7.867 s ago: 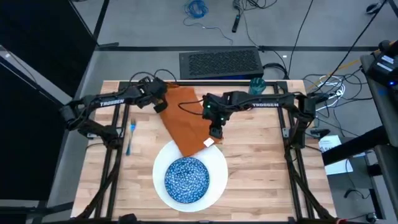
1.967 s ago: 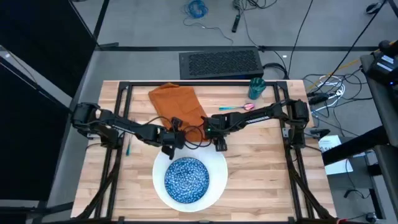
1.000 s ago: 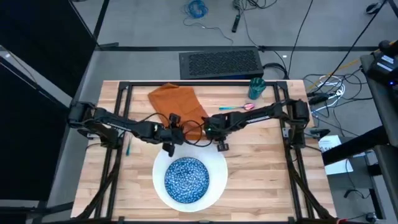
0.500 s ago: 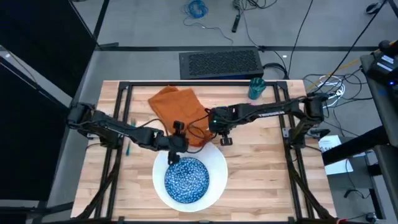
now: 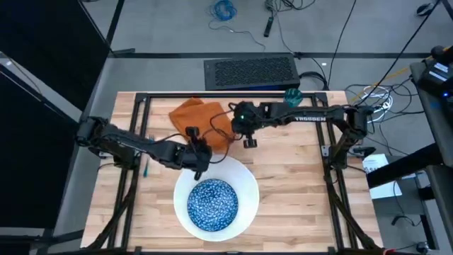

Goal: Set table place
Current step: Fold the orange table napkin

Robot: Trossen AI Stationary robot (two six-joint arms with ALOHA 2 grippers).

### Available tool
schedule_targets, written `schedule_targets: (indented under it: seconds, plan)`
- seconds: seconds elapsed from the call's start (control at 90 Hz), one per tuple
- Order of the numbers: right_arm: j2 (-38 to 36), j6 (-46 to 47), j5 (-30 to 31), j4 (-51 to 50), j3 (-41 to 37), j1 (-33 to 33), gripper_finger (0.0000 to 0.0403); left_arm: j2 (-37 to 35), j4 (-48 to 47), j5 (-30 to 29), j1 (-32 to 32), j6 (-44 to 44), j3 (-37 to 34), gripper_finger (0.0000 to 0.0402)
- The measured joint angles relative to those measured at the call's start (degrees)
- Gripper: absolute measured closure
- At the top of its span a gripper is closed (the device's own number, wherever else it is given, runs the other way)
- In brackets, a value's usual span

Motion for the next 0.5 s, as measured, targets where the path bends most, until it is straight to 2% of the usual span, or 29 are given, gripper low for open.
schedule_targets:
  seconds: [0.3, 0.5]
  plan:
    - [1.46, -5.6, -0.5, 9.48, 0.21, -4.51, 0.0403, -5.29, -3.71, -4.63, 3.86, -5.24, 0.03, 0.0402]
    - [8.78, -8.02, -3.74, 8.96, 7.77, -6.69, 0.0403, -6.84, -4.86, -4.93, 7.6, -9.0, -2.99, 0.0402]
